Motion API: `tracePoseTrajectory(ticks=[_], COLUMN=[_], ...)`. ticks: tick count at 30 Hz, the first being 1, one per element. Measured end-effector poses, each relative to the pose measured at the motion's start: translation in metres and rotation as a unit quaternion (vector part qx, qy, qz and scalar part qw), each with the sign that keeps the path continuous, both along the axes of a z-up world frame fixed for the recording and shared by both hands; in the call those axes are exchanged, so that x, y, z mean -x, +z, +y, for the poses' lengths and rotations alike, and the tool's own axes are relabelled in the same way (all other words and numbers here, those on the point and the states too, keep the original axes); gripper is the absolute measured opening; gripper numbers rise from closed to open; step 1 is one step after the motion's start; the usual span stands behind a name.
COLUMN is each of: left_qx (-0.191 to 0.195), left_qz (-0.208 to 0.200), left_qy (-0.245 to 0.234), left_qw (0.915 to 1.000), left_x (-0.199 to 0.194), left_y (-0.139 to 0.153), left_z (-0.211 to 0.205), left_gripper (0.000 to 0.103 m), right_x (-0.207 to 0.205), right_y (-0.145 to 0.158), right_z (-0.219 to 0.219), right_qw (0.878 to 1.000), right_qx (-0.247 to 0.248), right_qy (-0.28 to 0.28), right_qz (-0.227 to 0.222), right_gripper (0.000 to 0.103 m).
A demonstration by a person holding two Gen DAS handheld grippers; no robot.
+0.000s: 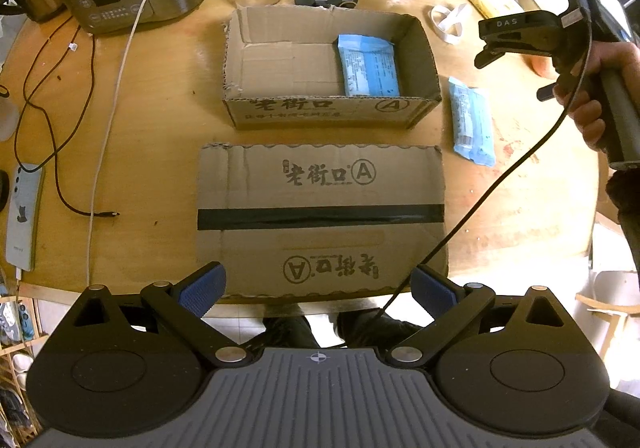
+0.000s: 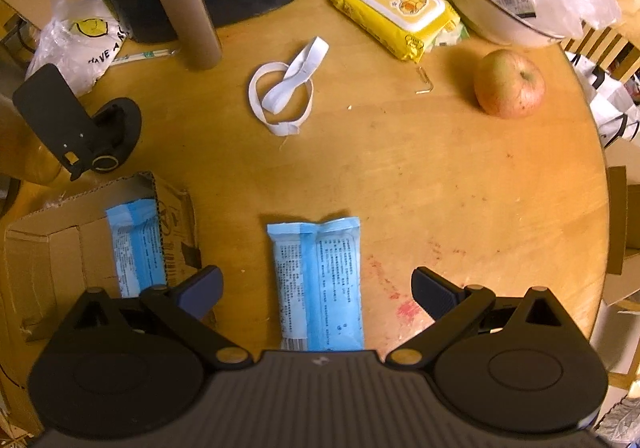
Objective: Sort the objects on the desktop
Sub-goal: 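Move the right gripper over the smaller blue packet on the table, then lower the open right gripper around the smaller blue packet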
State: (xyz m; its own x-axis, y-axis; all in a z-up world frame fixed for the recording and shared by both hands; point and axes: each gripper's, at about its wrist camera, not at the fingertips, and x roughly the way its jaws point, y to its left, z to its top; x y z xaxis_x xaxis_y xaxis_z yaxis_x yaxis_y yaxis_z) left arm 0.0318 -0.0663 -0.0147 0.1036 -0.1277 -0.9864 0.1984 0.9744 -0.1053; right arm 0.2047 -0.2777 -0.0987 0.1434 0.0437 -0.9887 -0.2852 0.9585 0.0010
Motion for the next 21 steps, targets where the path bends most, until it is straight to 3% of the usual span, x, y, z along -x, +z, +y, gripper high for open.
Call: tracePoseTrajectory(ticks=[21], left_qx=[-0.002], left_qz=[0.001], left_qy=[0.002], left_qw=[1.0000], left_x=[0.000], left_y=[0.000], left_z=[0.003], left_gripper=[0.101], right_x=[0.003], right_y=[-0.038], right_z=[0.000], right_qw=[1.000], right_qx=[0.014], right_qy=[0.014], right_qz=[0.012], right_gripper=[0.103])
